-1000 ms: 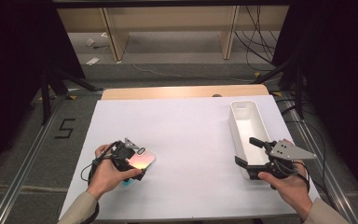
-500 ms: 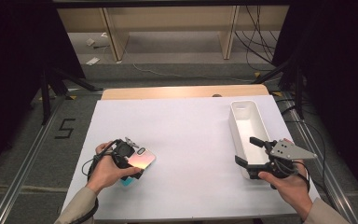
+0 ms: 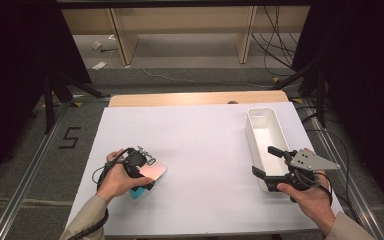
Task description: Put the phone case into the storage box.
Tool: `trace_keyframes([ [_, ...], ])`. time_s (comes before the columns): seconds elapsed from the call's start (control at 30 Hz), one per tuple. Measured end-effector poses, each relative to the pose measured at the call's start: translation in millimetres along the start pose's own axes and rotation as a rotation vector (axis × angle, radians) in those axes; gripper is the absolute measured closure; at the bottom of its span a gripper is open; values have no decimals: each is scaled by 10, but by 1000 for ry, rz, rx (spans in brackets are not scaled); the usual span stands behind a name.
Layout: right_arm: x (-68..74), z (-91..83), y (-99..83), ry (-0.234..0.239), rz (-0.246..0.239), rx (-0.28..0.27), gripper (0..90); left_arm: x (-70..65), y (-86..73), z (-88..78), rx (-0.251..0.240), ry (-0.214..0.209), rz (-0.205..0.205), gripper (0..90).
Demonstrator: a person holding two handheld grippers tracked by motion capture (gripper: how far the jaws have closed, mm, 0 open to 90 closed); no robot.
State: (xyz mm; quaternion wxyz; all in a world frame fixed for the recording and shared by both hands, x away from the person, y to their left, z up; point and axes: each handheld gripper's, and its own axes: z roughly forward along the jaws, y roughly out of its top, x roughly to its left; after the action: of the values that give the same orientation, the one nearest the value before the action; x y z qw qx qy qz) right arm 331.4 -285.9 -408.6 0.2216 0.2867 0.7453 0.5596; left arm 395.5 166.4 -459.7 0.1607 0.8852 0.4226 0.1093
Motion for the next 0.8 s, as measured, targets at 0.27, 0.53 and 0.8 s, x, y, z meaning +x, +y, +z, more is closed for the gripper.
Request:
trace_keyframes([
  [0.27, 8, -7, 4, 1, -3, 1, 153, -5, 22, 42, 22, 5, 34, 27],
  [0.53, 6, -2, 2, 0, -4, 4, 153, -4, 46, 75, 44, 8, 63, 47],
  [0.8, 8, 3, -3, 3, -3, 6, 154, -11, 69, 108, 65, 10, 76, 36],
])
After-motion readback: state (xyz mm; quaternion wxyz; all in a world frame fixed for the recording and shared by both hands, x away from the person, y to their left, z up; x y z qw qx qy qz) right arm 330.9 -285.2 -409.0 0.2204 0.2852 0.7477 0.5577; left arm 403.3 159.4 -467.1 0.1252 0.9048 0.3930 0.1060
